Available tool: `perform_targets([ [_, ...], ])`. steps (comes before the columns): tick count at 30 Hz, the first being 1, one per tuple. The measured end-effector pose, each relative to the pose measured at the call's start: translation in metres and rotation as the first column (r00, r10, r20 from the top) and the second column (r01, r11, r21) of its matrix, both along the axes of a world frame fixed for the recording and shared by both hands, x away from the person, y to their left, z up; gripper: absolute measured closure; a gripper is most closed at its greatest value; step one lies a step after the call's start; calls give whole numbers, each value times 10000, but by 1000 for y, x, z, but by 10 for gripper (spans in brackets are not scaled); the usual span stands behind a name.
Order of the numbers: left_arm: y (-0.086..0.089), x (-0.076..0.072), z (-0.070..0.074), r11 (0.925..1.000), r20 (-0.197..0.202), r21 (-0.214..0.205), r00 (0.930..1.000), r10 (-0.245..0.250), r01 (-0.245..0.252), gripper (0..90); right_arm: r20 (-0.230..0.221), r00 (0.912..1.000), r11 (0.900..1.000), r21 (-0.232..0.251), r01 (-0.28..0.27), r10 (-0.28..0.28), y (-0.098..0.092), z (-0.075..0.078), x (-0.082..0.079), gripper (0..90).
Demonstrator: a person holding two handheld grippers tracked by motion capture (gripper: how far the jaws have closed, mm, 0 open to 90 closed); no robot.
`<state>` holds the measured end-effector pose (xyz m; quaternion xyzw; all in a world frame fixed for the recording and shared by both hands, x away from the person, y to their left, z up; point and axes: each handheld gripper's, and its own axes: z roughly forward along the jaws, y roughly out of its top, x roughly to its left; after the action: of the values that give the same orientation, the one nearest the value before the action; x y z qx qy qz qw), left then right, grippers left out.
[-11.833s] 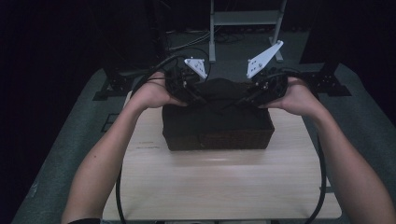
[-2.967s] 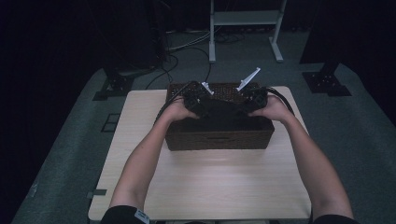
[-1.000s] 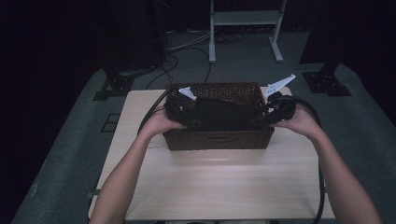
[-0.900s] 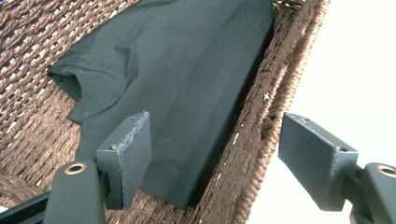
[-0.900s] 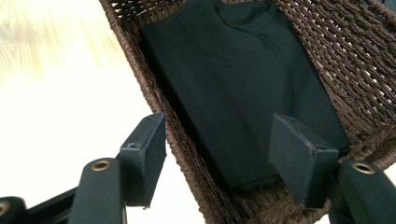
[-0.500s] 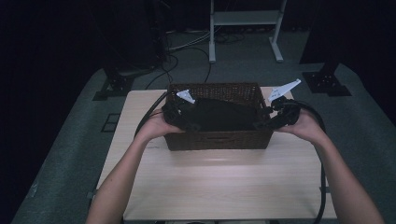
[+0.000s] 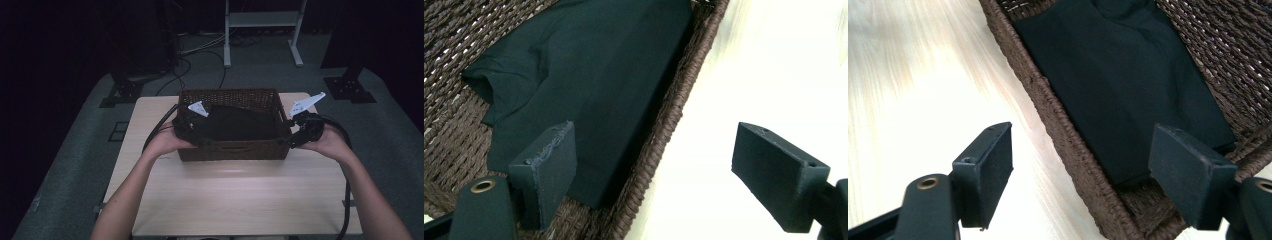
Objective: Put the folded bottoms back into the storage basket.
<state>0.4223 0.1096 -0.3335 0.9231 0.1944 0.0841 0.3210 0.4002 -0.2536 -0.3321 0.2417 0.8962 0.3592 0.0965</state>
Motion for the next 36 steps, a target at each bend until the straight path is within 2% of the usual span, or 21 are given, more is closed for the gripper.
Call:
perform_targets([
  [8, 4, -10, -4, 9999, 15, -102, 10000, 9, -9, 160, 18, 10000, 10000, -23, 61, -61, -4, -5, -10, 246],
  [18, 9, -27, -7, 9999, 209, -144, 9998, -39, 42, 159, -37, 10000, 10000, -66, 71, -71, -4, -12, -22, 246],
  [27, 9, -41, -10, 9996, 443, -210, 9988, -198, 208, 150, 23, 10000, 10000, 82, -24, 24, -1, -19, -34, 246],
  [36, 11, -55, -23, 9995, 449, -227, 9988, -212, 223, 144, -9, 9999, 9999, 90, -132, 132, -1, -28, -45, 246],
])
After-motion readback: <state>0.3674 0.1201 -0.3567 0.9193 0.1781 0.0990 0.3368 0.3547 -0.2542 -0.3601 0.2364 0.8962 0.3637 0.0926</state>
